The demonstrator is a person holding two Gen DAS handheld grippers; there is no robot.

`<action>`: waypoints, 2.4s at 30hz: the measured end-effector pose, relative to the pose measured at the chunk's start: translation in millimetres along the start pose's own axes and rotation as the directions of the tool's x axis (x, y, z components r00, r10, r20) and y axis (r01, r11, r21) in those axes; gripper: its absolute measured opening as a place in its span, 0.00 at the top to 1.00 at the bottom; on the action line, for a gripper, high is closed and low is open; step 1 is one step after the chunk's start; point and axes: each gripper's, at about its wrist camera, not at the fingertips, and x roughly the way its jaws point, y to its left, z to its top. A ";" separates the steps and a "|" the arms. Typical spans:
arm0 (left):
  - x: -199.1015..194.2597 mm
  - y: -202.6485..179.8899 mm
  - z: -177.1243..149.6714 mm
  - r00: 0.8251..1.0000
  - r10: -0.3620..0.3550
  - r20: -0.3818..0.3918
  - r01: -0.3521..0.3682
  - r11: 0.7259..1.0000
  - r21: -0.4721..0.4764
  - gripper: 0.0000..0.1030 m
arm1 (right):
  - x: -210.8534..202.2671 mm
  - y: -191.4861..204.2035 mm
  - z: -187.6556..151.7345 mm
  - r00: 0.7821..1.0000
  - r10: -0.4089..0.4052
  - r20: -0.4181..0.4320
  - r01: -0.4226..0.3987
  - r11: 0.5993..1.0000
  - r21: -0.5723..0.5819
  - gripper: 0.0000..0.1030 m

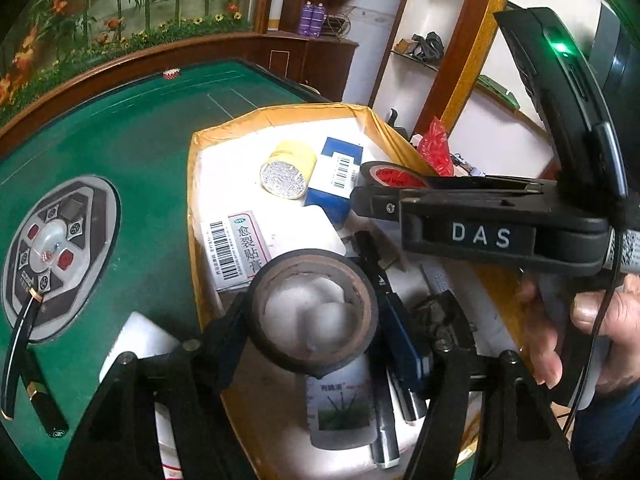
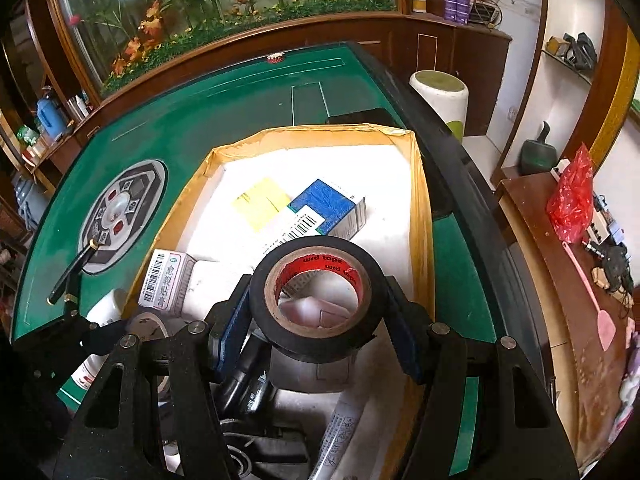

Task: Organize rigid objects
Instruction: 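Lift both tape rolls and carry them over the tray, then lower the tape rolls into the tray and open both grippers, then move both grippers back toward the black markers on the table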

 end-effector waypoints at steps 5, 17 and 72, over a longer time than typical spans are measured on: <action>-4.9 -5.3 -2.0 1.000 -0.003 0.000 0.003 1.000 0.002 0.29 | -4.3 2.0 -4.8 1.000 -0.017 0.009 0.017 1.000 -0.001 0.39; -19.2 -7.8 -13.2 0.999 -0.038 -0.007 0.038 0.999 -0.012 0.25 | -27.1 1.6 -12.2 1.000 0.015 0.025 -0.015 1.000 0.022 0.29; -83.0 232.8 -78.4 0.915 0.394 -0.080 -0.401 0.880 -0.253 0.84 | -30.2 205.1 -73.6 0.927 0.375 -0.010 -0.370 0.911 -0.182 0.32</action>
